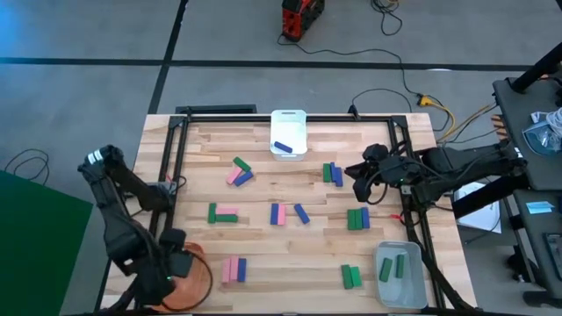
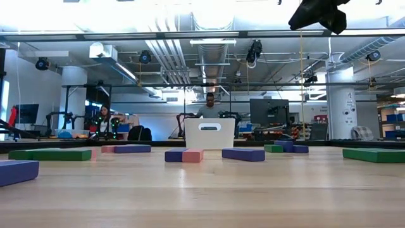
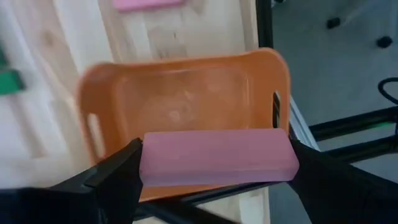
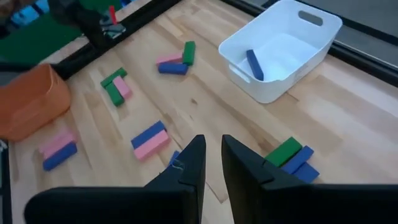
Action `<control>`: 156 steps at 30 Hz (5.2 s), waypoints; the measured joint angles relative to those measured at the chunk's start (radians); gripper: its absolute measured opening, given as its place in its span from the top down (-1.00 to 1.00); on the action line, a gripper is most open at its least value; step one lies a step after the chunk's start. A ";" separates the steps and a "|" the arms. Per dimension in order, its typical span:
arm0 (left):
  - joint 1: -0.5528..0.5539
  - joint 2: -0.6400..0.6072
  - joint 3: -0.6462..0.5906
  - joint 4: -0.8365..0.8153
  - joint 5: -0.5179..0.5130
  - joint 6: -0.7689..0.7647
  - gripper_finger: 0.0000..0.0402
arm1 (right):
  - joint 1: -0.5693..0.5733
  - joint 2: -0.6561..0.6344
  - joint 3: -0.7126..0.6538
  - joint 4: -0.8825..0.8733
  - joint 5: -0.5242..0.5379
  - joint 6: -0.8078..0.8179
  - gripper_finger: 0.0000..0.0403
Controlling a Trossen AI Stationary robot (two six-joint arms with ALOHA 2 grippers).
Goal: Sort blocks
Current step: Put the pink block into the orange bin, then put the blue block into the white bin
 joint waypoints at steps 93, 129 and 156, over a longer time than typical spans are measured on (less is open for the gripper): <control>0.833 -0.650 -0.505 0.749 -0.693 0.187 -0.93 | -0.081 1.127 0.727 -0.436 -0.461 0.084 0.21; 0.835 -0.538 -0.376 0.519 -0.821 0.161 -0.93 | -0.086 1.122 0.422 -0.034 -0.425 0.073 0.51; 0.835 -0.508 -0.376 0.531 -0.834 0.159 -0.93 | -0.426 0.723 0.432 0.186 -0.445 -0.257 0.55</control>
